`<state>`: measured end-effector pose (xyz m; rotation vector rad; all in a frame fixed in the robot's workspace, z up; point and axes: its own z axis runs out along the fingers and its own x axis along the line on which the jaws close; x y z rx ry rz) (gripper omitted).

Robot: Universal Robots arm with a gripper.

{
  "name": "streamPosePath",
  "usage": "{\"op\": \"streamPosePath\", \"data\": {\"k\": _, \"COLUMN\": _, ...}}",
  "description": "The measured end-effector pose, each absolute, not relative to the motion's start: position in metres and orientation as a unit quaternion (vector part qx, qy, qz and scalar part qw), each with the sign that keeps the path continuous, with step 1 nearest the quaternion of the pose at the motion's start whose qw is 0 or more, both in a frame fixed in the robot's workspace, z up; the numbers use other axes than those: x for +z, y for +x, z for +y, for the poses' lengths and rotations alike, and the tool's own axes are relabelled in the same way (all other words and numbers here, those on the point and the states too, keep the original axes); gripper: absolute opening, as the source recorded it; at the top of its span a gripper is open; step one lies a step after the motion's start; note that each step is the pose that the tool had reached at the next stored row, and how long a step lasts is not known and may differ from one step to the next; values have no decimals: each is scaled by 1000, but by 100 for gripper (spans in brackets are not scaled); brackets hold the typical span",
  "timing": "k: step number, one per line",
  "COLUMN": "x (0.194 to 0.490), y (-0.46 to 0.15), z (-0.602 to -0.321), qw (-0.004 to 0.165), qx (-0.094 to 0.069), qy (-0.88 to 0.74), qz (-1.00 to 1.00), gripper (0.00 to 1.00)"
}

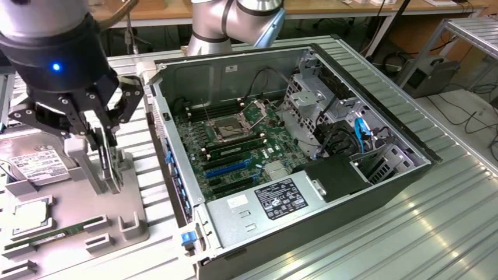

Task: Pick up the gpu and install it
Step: 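Pick up the gpu and move the gpu toward the slot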

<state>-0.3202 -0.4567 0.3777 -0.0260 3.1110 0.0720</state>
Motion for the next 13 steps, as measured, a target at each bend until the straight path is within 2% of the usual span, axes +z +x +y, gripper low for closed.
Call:
{"op": "streamPosePath", "data": {"k": 5, "x": 409, "y": -292, "z": -464, "qw": 15, "qx": 28, "qy": -8, "qz": 999, "gripper": 26}}
{"op": "streamPosePath", "data": {"k": 10, "x": 430, "y": -265, "z": -468, "qw": 15, "qx": 35, "qy": -8, "qz": 999, "gripper": 26}}
{"op": "streamPosePath", "data": {"k": 13, "x": 432, "y": -252, "z": -468, "qw": 14, "qx": 37, "qy": -8, "qz": 999, "gripper": 26}}
